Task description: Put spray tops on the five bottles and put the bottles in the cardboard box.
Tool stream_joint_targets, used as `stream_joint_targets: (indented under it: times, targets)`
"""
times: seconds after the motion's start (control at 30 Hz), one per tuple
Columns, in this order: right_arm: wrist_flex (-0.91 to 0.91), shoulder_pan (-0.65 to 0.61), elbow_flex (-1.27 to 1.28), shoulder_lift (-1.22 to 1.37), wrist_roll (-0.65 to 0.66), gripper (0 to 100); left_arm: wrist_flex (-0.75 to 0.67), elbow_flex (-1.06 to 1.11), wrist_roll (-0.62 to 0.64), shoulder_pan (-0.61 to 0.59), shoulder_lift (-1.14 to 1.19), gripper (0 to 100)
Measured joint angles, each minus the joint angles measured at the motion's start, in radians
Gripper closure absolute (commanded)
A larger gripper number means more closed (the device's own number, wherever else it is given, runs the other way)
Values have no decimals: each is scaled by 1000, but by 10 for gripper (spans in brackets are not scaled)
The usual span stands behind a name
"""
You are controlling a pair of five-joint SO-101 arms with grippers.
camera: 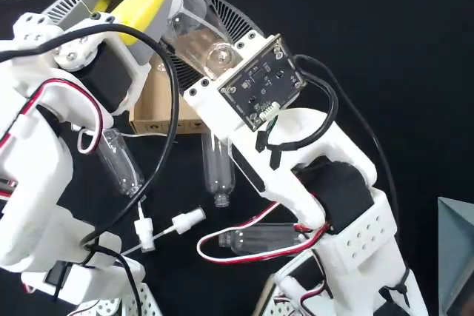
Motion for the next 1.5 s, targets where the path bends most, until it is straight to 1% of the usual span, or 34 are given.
stream_joint_targets:
  times: [0.43, 0.57, 0.67, 0.93, 1.13, 1.37, 1.5]
  targets:
    - [0, 0, 0, 0, 0, 897, 0, 0, 43, 0, 0, 818]
    - [0, 0, 0, 0, 0, 897, 0, 0, 55, -28, 0, 818]
    - [0, 32, 0, 0, 0, 897, 0, 0, 91, -34, -3, 818]
    - [0, 127, -25, 0, 0, 897, 0, 0, 101, -41, -72, 818]
    - [0, 175, -58, -2, 0, 897, 0, 0, 109, -129, -74, 818]
    - [0, 176, -66, -2, -2, 897, 0, 0, 109, -195, -74, 818]
    - [0, 176, -75, -2, -58, 897, 0, 0, 110, -204, -74, 818]
